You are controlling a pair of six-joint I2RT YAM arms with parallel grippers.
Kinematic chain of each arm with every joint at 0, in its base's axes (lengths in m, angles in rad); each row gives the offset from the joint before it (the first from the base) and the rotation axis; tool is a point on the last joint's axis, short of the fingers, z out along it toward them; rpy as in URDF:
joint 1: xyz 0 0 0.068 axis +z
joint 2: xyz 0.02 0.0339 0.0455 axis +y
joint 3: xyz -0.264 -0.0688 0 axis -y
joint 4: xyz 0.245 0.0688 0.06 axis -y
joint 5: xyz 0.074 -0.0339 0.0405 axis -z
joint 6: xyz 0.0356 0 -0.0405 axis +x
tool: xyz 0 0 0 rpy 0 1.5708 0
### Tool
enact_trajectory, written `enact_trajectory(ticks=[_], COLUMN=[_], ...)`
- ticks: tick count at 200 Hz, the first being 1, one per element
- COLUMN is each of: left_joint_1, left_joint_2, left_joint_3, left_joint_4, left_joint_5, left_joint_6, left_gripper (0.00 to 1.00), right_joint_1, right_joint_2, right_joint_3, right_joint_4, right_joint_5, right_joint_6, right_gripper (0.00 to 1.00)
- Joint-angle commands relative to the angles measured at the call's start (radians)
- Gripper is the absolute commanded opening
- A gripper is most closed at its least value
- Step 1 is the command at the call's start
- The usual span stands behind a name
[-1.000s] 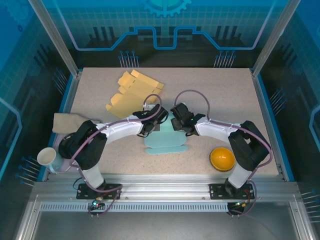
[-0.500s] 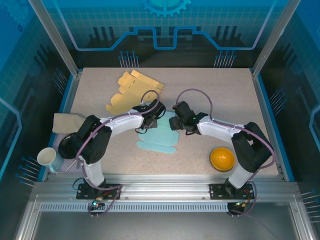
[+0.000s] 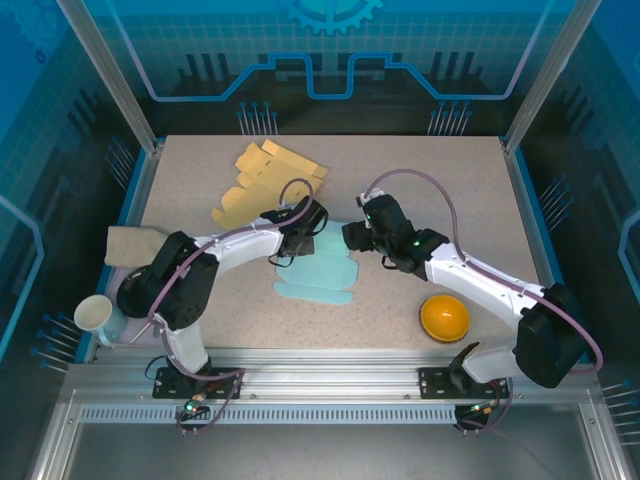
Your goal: Fold the paper box
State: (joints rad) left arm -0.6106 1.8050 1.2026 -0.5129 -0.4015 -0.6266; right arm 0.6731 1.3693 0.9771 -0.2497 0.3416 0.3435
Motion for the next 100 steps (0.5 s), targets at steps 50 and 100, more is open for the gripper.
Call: enact_trajectory(ticks=[50,100], left_joint_1=[0.005,0.075], left_joint_2=[-0.202,-0.365], left_joint_3=[-0.143,-0.193], left_joint_4=[0.102,0.196], left_joint_5=[0.074,0.239], left_joint_6=[0.117,0.139], left_gripper=[0.41,0.45], right_joint_1=[-0.008,-0.046], right_joint_2=[0.004,0.106], right_joint_3=[-0.002,0.099], right_joint_4=[-0.025,-0.094], right_joint_5=[-0.004,-0.053], right_joint_6=[-0.024,0.041], right_gripper=[0.7,0.66])
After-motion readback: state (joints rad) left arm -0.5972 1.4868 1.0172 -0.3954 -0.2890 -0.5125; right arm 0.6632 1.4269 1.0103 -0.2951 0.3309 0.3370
